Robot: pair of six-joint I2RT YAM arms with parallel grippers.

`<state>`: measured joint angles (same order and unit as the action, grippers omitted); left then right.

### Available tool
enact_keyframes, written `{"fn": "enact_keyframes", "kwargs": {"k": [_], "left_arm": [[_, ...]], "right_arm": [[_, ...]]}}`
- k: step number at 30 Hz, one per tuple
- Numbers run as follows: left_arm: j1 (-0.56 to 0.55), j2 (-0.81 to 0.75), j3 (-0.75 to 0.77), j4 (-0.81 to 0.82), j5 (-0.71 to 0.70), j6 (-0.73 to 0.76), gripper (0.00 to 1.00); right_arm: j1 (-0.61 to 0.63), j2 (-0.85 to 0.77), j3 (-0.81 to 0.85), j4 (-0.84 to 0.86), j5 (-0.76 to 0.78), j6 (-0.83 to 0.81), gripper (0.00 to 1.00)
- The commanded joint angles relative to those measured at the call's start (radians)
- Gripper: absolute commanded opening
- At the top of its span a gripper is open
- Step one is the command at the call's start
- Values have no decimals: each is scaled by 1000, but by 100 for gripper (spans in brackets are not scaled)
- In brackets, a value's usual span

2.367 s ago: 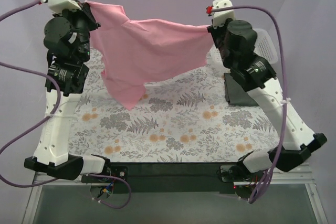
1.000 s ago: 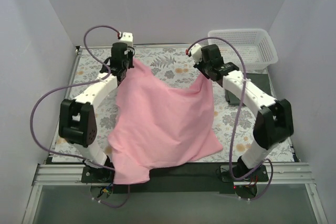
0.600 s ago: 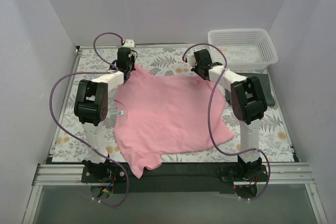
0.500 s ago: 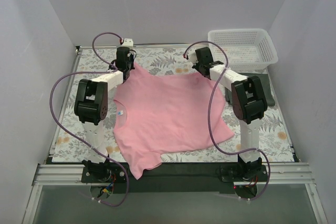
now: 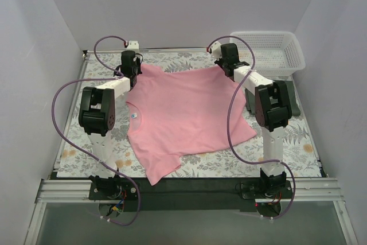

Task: Fold and stack the t-shirts
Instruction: Flatten the tshirt out

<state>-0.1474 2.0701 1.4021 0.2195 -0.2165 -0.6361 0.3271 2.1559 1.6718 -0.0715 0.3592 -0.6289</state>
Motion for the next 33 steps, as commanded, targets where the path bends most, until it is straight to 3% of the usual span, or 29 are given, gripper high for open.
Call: {"fn": "enact_keyframes", "kwargs": {"k": [1, 5, 10, 12, 14, 15, 18, 21, 25, 30, 33], "left_arm": [[6, -87, -15, 26, 11, -5, 0], [14, -59, -5, 15, -18, -5, 2], [40, 30, 111, -66, -109, -77, 15], [40, 30, 146, -110, -106, -122, 32], [40, 1, 166, -140, -80, -151, 46], [40, -16, 166, -169, -80, -187, 61], [40, -99, 161, -280, -73, -269, 74], [35, -200, 118, -414, -44, -338, 75], [-18, -347, -21, -542, 28, -473, 75], [-125, -507, -300, -566, 94, -557, 74], [-178, -522, -388, -568, 109, -605, 72]], "right_arm": [[-6, 5, 51, 52, -55, 35, 1], [-3, 44, 80, 44, -68, 73, 1], [3, 13, 117, 13, -71, 172, 37], [20, -28, 118, -16, -77, 193, 47], [45, -72, 117, -43, -60, 222, 51], [56, -89, 112, -60, -51, 238, 54], [95, -166, 63, -145, -58, 340, 56], [128, -261, -63, -221, -94, 505, 56], [135, -405, -306, -234, -269, 699, 56], [127, -580, -516, -267, -243, 755, 52], [87, -695, -633, -277, -220, 794, 48]]}}
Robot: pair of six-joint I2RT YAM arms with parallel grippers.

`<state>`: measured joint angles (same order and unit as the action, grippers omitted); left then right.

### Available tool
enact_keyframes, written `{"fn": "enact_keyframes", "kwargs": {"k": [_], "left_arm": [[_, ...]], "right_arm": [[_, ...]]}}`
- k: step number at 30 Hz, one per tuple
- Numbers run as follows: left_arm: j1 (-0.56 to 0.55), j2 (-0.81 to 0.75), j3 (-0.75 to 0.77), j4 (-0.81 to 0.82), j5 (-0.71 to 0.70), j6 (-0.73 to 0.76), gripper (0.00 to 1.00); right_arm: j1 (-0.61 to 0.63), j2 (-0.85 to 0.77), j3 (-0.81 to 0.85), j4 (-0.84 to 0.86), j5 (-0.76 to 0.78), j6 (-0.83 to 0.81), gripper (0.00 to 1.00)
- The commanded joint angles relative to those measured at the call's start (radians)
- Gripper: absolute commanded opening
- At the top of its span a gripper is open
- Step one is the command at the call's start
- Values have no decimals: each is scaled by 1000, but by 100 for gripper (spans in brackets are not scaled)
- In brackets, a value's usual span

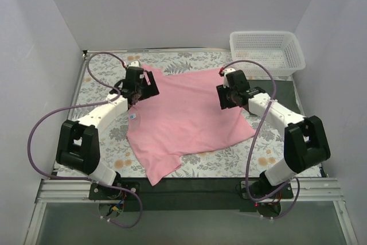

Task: Fold and stack the t-shirts
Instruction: Flatten the tshirt out

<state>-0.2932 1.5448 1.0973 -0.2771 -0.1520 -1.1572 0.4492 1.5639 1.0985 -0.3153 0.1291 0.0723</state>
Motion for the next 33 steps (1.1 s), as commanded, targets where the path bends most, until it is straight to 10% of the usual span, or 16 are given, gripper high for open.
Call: {"fn": "enact_keyframes", "kwargs": {"k": [1, 15, 33], "left_arm": [[-38, 1, -126, -70, 36, -96, 72], [31, 155, -157, -62, -115, -67, 63], [66, 204, -157, -50, -104, -44, 63]], "right_arm": [[-49, -129, -90, -39, 15, 102, 44], [-198, -288, -370, -13, -120, 190, 12], [-271, -289, -577, -28, -183, 310, 11]]}}
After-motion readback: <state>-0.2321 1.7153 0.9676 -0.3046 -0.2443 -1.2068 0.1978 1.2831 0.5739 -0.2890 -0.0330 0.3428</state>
